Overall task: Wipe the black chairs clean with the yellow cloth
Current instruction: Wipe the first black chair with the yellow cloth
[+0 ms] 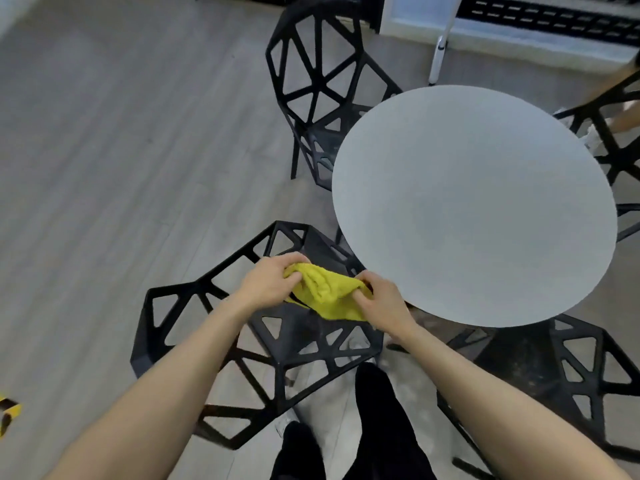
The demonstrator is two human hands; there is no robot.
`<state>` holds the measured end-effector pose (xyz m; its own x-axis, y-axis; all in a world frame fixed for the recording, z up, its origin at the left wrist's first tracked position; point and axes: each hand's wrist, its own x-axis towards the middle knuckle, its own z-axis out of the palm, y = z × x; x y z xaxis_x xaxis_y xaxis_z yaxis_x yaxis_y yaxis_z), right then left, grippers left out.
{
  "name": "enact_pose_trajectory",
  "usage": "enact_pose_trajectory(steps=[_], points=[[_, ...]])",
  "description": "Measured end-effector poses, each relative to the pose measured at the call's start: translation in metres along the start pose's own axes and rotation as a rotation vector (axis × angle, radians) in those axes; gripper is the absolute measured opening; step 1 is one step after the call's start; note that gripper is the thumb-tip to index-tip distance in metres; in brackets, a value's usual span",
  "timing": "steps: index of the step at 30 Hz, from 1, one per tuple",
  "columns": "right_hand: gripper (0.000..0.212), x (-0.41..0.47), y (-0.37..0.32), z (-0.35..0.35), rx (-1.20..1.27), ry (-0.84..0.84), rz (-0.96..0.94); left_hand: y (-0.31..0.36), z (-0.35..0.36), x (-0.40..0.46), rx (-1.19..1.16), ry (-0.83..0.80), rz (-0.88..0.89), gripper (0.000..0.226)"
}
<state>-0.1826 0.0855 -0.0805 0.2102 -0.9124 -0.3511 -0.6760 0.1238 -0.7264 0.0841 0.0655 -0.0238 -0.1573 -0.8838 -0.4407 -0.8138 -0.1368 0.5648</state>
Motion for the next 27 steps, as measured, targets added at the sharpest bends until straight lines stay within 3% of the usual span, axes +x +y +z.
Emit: enact_pose_trajectory(steps=[3,5,8,9,11,13,15,18,22,27], points=[[0.048,-0.019,-0.063,0.045,0.167,-0.129,0.228,-0.050,-0.029,-0.050,-0.009,0.041,-0.068,0.025],[0.058,-0.029,-0.099,0.079,0.363,-0.188,0.347,-0.080,-0.038,-0.085,0.066,0.112,-0.048,0.025],[0.064,-0.038,-0.145,0.119,1.061,-0.298,0.547,-0.106,-0.035,-0.138,0.295,0.329,0.124,0.030],[0.063,-0.042,-0.157,0.127,1.165,-0.369,0.569,-0.110,-0.028,-0.154,0.395,0.368,0.231,0.029],[0.043,-0.049,-0.174,0.145,1.127,-0.520,0.572,-0.120,-0.010,-0.181,0.579,0.277,0.472,0.023],[0.020,-0.052,-0.172,0.164,0.983,-0.606,0.619,-0.135,-0.001,-0.203,0.601,0.140,0.517,0.018],[0.030,-0.051,-0.156,0.179,0.960,-0.608,0.692,-0.161,-0.004,-0.219,0.468,0.172,0.414,0.026],[0.060,-0.042,-0.129,0.198,0.953,-0.504,0.748,-0.199,-0.021,-0.229,0.206,0.309,0.035,0.027],[0.032,-0.011,-0.123,0.222,0.931,-0.341,0.729,-0.247,-0.036,-0.206,-0.183,0.494,-0.481,0.029],[0.040,0.062,-0.156,0.272,0.995,-0.206,0.523,-0.282,-0.029,-0.134,-0.779,0.449,-0.872,0.050]])
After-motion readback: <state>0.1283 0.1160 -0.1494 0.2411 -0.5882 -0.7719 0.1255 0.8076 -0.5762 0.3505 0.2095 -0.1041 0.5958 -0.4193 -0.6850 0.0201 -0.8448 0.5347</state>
